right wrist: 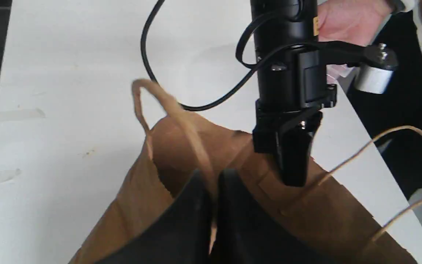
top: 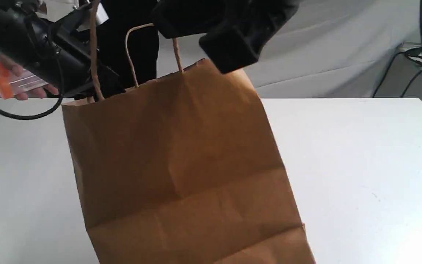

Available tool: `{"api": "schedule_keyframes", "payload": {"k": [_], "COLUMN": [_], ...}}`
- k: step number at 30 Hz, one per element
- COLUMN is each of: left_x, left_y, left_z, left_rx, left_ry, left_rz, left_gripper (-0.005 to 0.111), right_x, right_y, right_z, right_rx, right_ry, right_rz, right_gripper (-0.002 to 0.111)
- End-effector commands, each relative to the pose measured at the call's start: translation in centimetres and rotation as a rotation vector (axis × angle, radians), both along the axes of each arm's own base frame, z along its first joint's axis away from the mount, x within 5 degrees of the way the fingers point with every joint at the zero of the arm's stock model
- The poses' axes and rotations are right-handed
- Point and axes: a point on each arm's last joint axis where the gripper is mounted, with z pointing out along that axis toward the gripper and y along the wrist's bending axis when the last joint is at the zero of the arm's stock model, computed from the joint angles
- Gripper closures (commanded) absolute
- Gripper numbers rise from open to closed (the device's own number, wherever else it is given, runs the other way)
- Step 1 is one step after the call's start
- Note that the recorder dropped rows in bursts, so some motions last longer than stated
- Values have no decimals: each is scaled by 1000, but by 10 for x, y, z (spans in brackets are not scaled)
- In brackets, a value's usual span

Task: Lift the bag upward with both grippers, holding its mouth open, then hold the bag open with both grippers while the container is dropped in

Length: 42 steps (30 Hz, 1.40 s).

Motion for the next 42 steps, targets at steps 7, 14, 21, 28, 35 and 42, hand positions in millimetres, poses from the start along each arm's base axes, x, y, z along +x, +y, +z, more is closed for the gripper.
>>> {"api": "schedule_keyframes", "payload": {"k": [7,14,21,28,35,42], "left_x": [0,-1,-1,-1,-1,-1], "left_y": [10,16,16,16,16,16], "left_z": [-12,-33,-35,-34,-34,-34], "left_rx": [-17,-73,-80,-82,-82,-82], "left_ry": [66,147,152,158,159,160], "left_rz": [46,67,70,66,68,73], "left_gripper": [107,107,107,107,107,107], "right_x": [-2,-1,-1,3,19,22], "right_y": [0,1,1,4,17,19], "right_z": [4,6,6,6,-16,-17], "right_rx": [14,35,43,62,20,16], "right_ry": [9,10,9,1,58,63], "right_rz": [-10,-13,-15,-31,-35,-34], "right_gripper": [108,108,108,108,108,108]}}
